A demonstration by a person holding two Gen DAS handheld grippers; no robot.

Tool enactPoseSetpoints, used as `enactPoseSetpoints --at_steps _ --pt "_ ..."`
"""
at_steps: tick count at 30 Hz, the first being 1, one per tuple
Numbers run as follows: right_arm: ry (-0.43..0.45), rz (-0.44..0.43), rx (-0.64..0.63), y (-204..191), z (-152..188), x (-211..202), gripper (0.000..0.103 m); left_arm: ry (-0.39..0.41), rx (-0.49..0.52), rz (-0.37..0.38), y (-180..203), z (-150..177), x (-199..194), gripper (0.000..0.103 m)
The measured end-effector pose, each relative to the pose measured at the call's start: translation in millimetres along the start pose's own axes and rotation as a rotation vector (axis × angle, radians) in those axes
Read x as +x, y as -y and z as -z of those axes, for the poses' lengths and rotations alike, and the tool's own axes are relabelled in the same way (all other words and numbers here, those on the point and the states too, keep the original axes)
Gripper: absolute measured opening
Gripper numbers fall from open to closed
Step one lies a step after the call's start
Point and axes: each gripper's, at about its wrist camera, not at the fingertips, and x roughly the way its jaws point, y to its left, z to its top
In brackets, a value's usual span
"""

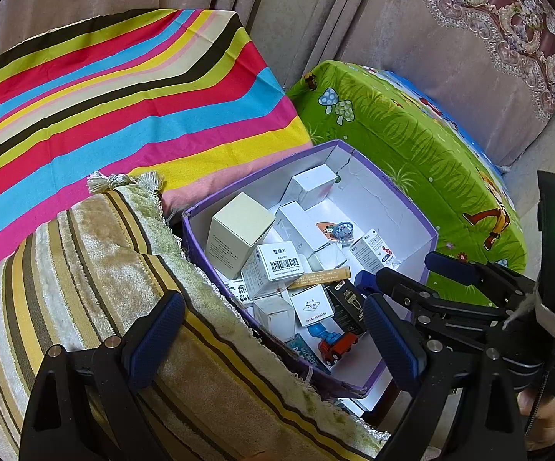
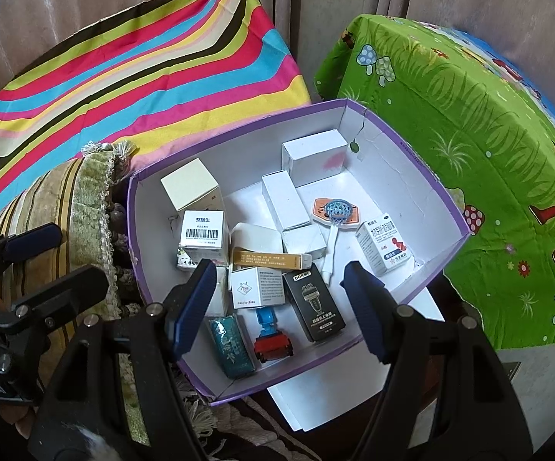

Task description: Organize rigid objects

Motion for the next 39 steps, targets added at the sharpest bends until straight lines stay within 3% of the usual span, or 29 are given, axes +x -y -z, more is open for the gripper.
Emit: enactPoseSetpoints --at_steps 32,39 --pt "-0.009 -0.003 0.004 -2.4 0.0 1.6 0.072 0.0 0.0 0.0 0.5 -0.1 0.2 0.095" --pt "-0.007 0.0 0.005 -1.6 -0.5 1.4 0.072 0.004 0.008 0.036 1.4 -0.8 -1.1 0.1"
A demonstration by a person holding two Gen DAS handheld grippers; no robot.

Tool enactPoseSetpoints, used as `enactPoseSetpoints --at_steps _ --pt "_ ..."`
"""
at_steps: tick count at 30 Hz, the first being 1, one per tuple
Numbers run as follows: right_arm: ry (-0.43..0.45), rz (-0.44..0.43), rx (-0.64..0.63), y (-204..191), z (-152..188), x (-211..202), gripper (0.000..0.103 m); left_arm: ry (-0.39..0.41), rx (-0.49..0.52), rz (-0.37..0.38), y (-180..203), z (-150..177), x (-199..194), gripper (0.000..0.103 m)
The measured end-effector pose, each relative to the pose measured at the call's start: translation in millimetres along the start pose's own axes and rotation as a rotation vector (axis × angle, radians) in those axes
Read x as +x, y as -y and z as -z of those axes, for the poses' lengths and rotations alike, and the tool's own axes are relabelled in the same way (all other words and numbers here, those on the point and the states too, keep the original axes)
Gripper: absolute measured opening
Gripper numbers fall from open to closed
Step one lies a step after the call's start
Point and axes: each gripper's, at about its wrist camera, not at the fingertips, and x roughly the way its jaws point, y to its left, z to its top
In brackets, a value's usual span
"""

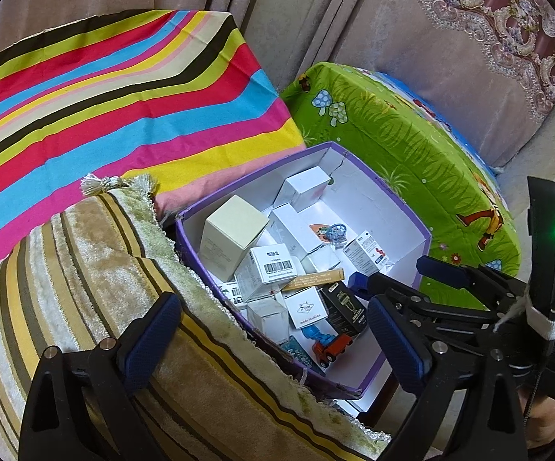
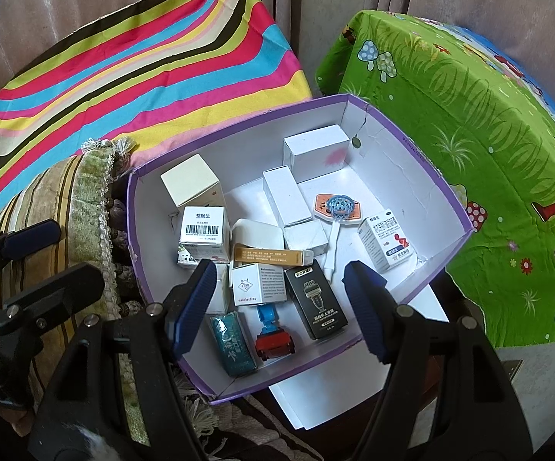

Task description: Organize rigid objects

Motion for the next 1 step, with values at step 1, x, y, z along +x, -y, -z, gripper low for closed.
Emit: enactPoseSetpoints --at_steps 1 --pt "0.002 0.001 -0.001 0.1 -0.5 -0.2 0.072 0.001 -0.002 0.015 -0.4 -0.6 -1.4 0.101"
